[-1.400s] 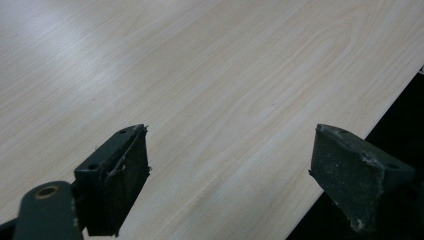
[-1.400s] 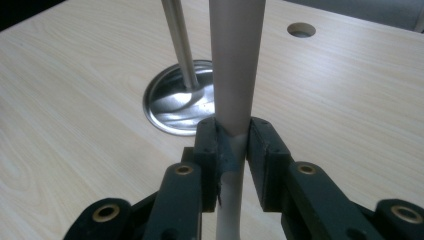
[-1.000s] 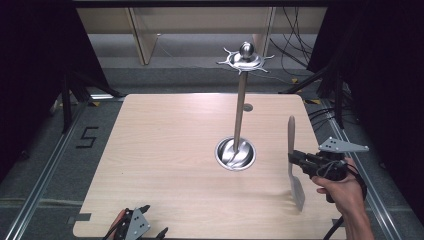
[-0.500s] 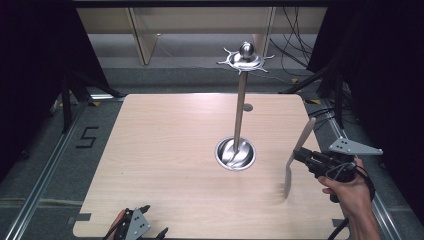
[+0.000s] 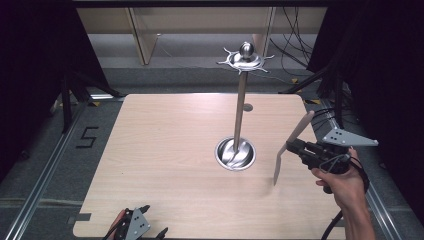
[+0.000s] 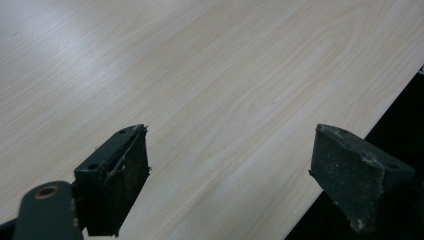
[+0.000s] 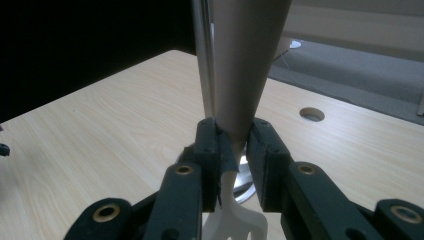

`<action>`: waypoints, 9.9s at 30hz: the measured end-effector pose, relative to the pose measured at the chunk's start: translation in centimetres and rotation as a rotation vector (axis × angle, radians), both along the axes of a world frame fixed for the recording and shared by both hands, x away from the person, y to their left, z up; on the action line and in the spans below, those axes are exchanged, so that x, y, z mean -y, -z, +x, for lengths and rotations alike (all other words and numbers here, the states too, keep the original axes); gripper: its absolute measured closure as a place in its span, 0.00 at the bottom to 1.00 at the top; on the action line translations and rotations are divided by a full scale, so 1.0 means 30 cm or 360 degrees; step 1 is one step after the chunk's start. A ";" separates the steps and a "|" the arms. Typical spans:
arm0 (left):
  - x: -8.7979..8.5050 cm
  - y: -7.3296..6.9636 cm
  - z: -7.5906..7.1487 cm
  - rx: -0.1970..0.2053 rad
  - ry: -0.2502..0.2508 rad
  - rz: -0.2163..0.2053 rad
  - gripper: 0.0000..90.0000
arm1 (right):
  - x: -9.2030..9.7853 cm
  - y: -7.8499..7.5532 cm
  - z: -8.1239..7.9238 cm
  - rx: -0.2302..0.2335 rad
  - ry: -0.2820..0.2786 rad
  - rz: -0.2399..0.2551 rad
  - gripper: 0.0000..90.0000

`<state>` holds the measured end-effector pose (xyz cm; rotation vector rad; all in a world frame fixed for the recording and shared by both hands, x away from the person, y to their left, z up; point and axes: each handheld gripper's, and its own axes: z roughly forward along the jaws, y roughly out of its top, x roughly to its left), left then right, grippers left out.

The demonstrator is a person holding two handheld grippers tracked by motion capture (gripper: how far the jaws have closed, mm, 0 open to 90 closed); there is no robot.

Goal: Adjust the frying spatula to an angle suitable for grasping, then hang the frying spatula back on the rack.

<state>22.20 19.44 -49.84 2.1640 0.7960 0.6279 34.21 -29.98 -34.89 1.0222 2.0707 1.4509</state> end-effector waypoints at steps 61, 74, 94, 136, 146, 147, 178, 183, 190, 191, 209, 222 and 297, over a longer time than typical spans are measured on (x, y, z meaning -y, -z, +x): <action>-0.002 -0.006 -0.006 0.0006 0.0023 -0.0008 0.16 | -0.275 -0.258 0.200 0.0026 -0.0021 -0.0241 0.85; -0.001 -0.006 -0.005 0.0003 0.0033 0.0001 0.16 | -0.294 -0.270 0.210 0.0033 0.0035 -0.0339 0.85; -0.002 -0.007 -0.006 0.0001 0.0032 0.0013 0.16 | -0.311 -0.260 0.206 0.0003 0.0061 -0.0339 0.84; -0.002 -0.005 -0.006 -0.0036 0.0045 0.0013 0.16 | -0.245 -0.228 0.153 0.0039 0.0020 -0.0068 0.46; 0.000 -0.005 -0.007 -0.0035 0.0039 0.0004 0.16 | -0.199 -0.169 0.116 -0.0007 0.0034 -0.0023 0.41; 0.002 -0.002 -0.007 -0.0018 0.0029 -0.0004 0.16 | -0.190 -0.162 0.113 -0.0005 0.0041 -0.0032 0.41; -0.002 -0.007 -0.005 -0.0034 0.0040 0.0009 0.16 | -0.010 0.055 0.042 -0.0127 0.0192 0.0039 0.40; 0.001 -0.005 -0.005 -0.0003 0.0030 0.0016 0.16 | 0.011 0.083 0.025 -0.0180 0.0193 0.0043 0.39; 0.000 -0.006 -0.006 -0.0009 0.0032 0.0007 0.16 | 0.018 0.123 0.016 -0.0190 0.0181 -0.0013 0.39; -0.002 -0.010 -0.005 -0.0001 0.0038 0.0024 0.16 | 0.011 0.129 0.010 -0.0230 0.0190 0.0004 0.39; 0.006 -0.010 -0.005 -0.0003 0.0049 0.0039 0.16 | 0.004 0.246 -0.022 -0.0292 0.0169 -0.0036 0.37; 0.010 -0.008 -0.013 -0.0070 0.0017 0.0019 0.16 | 0.028 0.334 -0.057 -0.0401 0.0137 -0.0053 0.37; -0.005 -0.001 -0.019 -0.0021 0.0055 0.0059 0.16 | 0.040 0.471 -0.229 -0.0465 0.0028 -0.0279 0.32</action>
